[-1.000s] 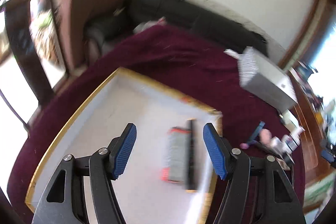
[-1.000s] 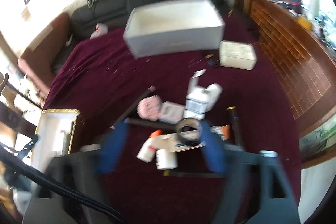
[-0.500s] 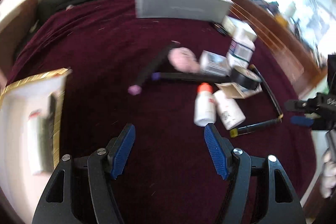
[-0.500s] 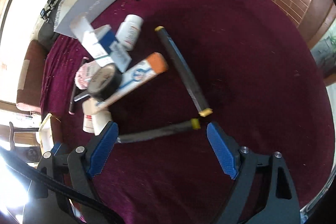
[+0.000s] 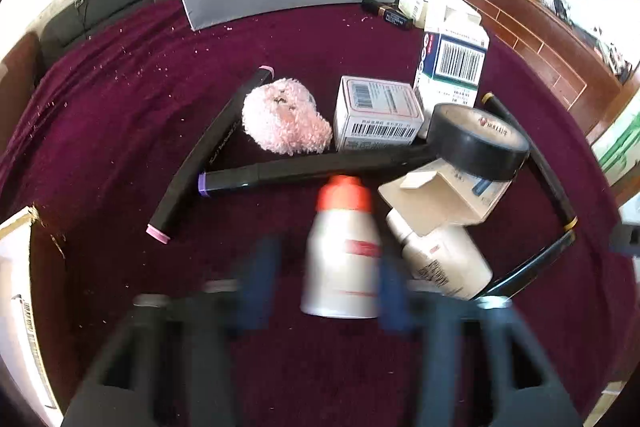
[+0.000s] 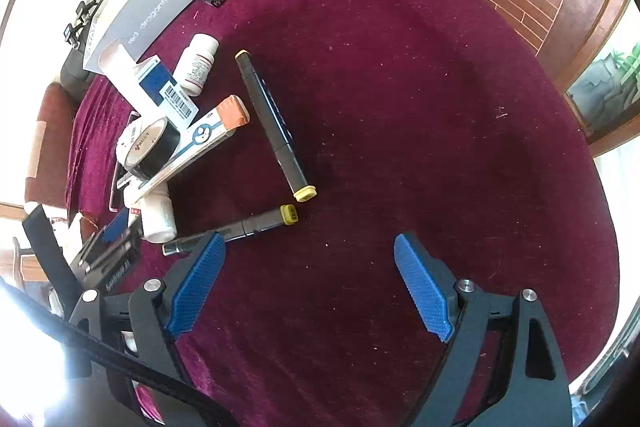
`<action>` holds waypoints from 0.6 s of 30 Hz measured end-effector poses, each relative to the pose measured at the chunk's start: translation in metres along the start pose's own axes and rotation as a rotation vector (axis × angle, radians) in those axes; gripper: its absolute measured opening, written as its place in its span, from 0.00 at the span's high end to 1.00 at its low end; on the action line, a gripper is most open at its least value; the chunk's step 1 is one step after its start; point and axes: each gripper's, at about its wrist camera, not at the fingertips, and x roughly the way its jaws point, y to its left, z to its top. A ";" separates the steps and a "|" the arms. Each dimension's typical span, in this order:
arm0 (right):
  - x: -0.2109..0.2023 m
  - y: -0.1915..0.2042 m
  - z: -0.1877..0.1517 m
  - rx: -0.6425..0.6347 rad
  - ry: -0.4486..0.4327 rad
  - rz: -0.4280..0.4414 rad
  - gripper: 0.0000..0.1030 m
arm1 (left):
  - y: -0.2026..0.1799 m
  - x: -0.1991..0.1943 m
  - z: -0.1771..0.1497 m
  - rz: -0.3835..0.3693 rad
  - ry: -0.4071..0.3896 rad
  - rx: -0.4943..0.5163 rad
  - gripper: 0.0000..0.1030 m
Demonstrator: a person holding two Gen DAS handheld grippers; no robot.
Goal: Organize objects
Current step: 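Grasp the white orange-capped bottle with the left gripper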
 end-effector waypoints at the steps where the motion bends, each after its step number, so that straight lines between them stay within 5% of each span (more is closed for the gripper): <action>1: 0.000 0.001 0.000 -0.004 0.001 0.000 0.15 | 0.002 -0.003 0.000 -0.012 0.007 -0.028 0.79; 12: 0.018 0.058 -0.006 -0.199 0.068 0.052 0.15 | 0.041 -0.058 -0.075 -0.054 0.012 -0.236 0.78; 18: 0.041 0.104 -0.008 -0.324 0.111 0.033 0.15 | 0.043 -0.056 -0.091 -0.022 0.018 -0.247 0.78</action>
